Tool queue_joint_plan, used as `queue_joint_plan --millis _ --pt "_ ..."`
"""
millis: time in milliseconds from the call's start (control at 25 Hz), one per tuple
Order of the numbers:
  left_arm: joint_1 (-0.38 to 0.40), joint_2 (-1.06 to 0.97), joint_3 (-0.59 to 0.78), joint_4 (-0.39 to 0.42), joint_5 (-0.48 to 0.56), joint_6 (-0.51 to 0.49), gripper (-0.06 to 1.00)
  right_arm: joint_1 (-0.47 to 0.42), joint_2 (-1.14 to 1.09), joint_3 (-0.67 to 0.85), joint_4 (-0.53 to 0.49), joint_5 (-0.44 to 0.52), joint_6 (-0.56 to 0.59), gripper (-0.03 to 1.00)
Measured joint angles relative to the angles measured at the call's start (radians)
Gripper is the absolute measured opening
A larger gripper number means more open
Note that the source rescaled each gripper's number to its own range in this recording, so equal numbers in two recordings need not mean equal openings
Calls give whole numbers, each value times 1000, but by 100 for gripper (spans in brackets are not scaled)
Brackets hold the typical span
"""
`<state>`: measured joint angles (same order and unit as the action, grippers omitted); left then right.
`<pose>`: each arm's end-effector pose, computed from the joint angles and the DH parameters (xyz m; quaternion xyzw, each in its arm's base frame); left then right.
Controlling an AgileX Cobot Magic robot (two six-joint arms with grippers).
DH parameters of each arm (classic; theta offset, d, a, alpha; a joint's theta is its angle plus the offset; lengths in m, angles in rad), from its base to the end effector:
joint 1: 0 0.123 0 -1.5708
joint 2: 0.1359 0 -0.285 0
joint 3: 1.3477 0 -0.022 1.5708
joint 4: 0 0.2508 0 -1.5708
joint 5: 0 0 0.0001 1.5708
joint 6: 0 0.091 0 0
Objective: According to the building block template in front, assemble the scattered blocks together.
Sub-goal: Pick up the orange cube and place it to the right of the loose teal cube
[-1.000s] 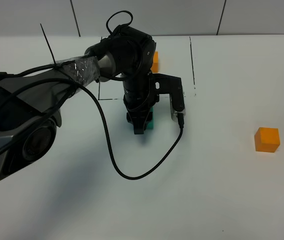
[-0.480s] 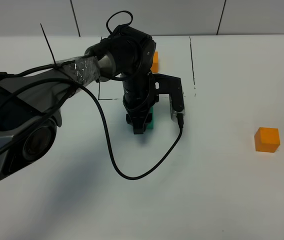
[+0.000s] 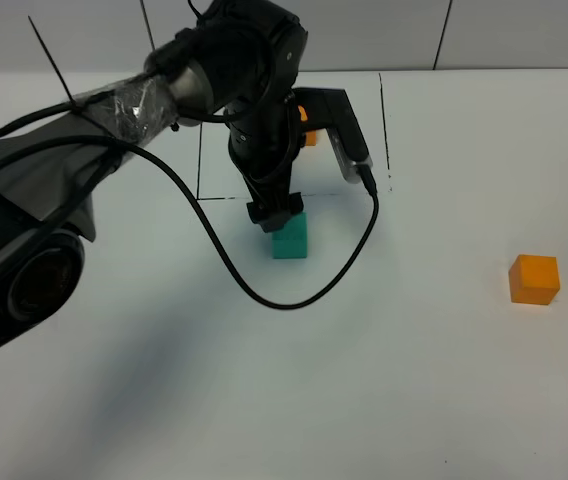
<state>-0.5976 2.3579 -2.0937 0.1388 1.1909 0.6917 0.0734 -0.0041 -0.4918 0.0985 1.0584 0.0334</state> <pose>0.4170 -0.2696 0.1841 0.6116 0.7818 0.0713 0.0978 -0.0052 0.0074 0.2755 -0.0188 0.8525 0.0769 0.5168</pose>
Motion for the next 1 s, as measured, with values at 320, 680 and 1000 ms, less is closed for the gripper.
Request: queue_joint_plan --millis 320,680,1000 --pt "180 -135 26 -50 1 -266 100 0 0 0 0 0 0 82" --pt "410 -431 315 -131 -17 -381 96 0 0 0 0 0 0 82" --pt "486 -867 786 -146 -239 -521 94 0 0 0 0 0 0 82"
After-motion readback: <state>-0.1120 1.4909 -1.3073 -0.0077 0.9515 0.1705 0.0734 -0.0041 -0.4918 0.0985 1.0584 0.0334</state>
